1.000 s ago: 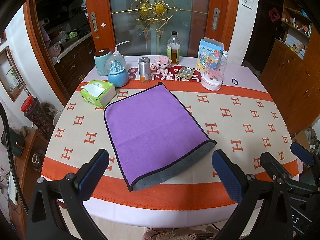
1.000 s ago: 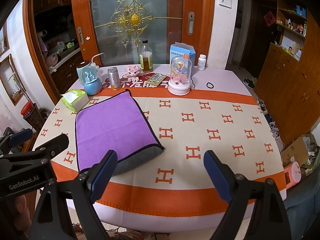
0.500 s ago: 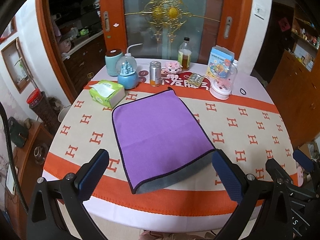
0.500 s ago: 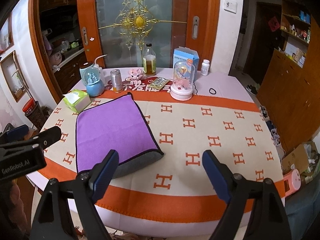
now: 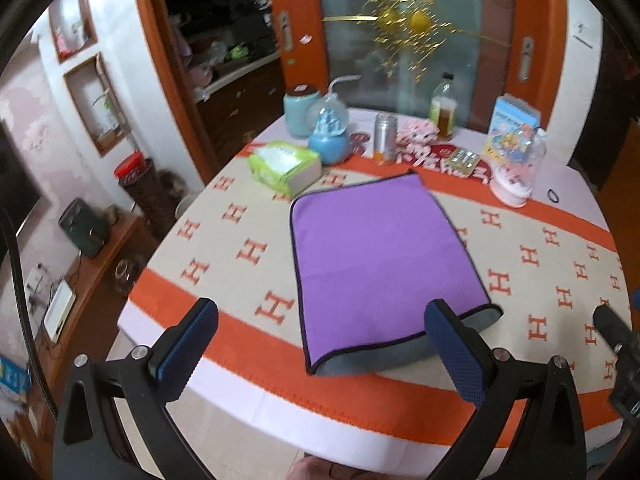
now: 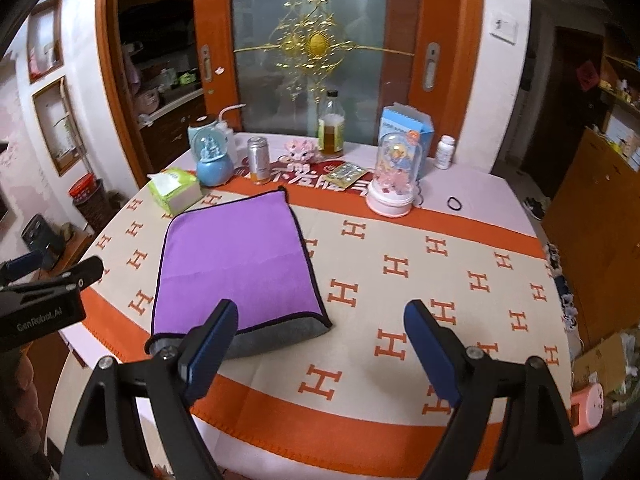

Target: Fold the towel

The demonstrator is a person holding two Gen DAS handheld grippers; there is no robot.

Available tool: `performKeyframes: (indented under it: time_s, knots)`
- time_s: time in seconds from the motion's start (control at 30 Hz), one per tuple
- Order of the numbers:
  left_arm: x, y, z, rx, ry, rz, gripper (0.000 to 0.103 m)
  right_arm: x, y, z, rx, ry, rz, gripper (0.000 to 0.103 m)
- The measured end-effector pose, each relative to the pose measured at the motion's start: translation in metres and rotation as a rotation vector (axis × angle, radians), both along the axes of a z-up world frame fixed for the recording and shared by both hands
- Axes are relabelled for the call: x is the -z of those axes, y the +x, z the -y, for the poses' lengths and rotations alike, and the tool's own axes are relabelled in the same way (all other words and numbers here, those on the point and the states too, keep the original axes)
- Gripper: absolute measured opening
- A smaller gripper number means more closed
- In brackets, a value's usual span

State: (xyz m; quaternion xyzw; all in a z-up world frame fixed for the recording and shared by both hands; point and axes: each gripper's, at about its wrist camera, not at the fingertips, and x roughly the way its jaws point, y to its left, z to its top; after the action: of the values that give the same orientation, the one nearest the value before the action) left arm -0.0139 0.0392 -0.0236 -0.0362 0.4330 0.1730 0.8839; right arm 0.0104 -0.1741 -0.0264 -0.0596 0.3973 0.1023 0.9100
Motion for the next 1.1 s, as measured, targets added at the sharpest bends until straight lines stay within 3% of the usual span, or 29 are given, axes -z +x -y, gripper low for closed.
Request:
performKeyframes:
  time_s: [0.23,0.43,0.57,0.77,0.9,1.1]
  knots:
    - [0.033,-0.014,-0.017,-0.061,-0.044,-0.055,0.102,0.022,0.017,0.002,-0.066,0.009,-0.031,0.085]
    - [0.064,-0.018,-0.032,-0.038,-0.097,-0.097,0.097,0.049,0.033,-0.004,-0.145,-0.022,-0.068,0.077]
    - [0.088,-0.014,-0.040,-0.022,-0.132,-0.139,0.089,0.068,0.044,-0.011,-0.180,-0.058,-0.099,0.072]
    - [0.129,0.006,-0.041,0.056,-0.154,-0.221,0.065,0.098,0.062,-0.015,-0.243,-0.074,-0.158,0.069]
    - [0.156,0.019,-0.046,0.102,-0.216,-0.276,0.052,0.119,0.075,-0.017,-0.299,-0.113,-0.177,0.063]
    - [0.177,0.035,-0.052,0.166,-0.232,-0.299,0.044,0.149,0.097,-0.018,-0.428,-0.099,-0.252,0.053]
